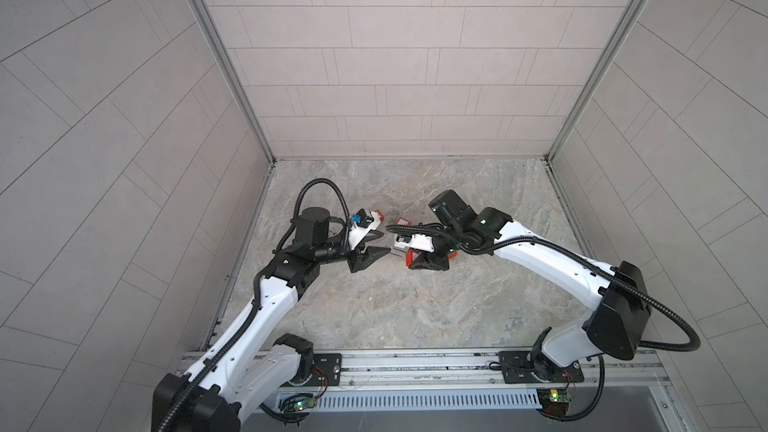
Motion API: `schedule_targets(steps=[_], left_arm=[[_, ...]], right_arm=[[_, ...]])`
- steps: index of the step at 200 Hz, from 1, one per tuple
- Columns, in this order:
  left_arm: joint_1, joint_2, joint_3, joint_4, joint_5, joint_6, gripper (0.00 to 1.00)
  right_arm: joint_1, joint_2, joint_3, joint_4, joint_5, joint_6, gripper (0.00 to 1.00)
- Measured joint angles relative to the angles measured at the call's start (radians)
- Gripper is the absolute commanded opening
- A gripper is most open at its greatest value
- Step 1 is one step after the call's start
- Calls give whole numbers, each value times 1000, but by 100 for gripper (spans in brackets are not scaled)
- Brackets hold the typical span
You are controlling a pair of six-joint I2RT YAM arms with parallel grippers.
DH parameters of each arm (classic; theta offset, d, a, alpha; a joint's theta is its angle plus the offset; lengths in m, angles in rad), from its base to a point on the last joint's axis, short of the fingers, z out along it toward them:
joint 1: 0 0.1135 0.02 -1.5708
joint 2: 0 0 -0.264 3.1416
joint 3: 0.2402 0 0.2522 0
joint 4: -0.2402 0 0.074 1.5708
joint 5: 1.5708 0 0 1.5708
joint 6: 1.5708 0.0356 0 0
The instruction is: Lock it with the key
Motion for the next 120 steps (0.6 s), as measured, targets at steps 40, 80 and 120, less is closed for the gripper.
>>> schedule_targets(steps=[40, 80, 120], left_arm=[[-22, 32, 1, -12, 40, 34, 42], [-30, 43, 3, -60, 42, 80, 36], [-34, 50, 6, -75, 51, 98, 24]], right_arm=[[0, 0, 0, -19, -7, -31, 27], [0, 0, 0, -26, -6, -66, 27], [2, -13, 0, -25, -5, -80, 26]])
